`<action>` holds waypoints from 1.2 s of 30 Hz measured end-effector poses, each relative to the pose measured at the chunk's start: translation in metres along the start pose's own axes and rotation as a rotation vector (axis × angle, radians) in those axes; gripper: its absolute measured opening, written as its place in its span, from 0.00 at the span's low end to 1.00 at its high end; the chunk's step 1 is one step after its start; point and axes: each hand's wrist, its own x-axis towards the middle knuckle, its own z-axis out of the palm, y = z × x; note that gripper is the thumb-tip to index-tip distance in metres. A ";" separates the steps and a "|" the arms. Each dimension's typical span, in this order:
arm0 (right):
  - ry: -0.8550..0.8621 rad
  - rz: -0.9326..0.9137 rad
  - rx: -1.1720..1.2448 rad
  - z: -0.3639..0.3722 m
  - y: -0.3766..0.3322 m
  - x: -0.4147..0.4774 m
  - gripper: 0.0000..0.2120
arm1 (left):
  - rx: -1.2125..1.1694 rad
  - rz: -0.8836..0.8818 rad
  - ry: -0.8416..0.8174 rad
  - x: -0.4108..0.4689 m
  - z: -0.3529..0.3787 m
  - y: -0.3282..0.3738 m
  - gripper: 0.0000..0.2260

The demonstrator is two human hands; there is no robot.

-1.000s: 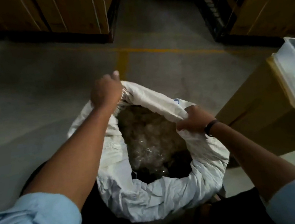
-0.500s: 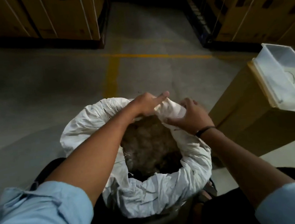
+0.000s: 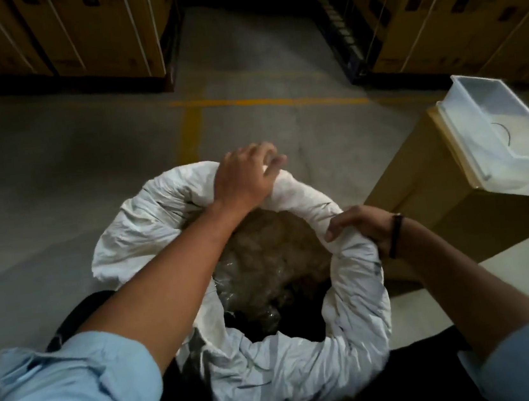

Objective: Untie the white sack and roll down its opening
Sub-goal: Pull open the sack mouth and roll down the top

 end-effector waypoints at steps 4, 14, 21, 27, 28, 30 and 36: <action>0.010 -0.088 0.160 -0.013 -0.001 -0.008 0.21 | -0.114 0.616 -0.174 -0.009 0.014 0.025 0.18; 0.830 -0.412 -0.699 0.049 0.041 0.012 0.43 | -0.118 -0.305 -0.547 0.004 0.017 0.060 0.31; 0.657 -0.228 -0.407 0.014 0.020 0.020 0.22 | -0.035 -0.226 -0.194 0.013 0.028 0.041 0.23; 0.130 -0.252 0.218 -0.013 0.025 0.013 0.05 | -0.180 0.670 -0.276 -0.012 0.048 0.070 0.12; 0.143 -0.255 0.197 -0.013 0.029 0.015 0.08 | -0.195 0.652 -0.319 -0.020 0.052 0.075 0.14; 0.168 -0.168 0.099 -0.004 0.036 0.022 0.07 | -0.227 0.472 -0.399 -0.032 0.055 0.076 0.19; 0.627 -0.229 -0.605 0.043 0.052 0.028 0.34 | -0.052 -0.083 -0.545 -0.034 0.058 0.072 0.27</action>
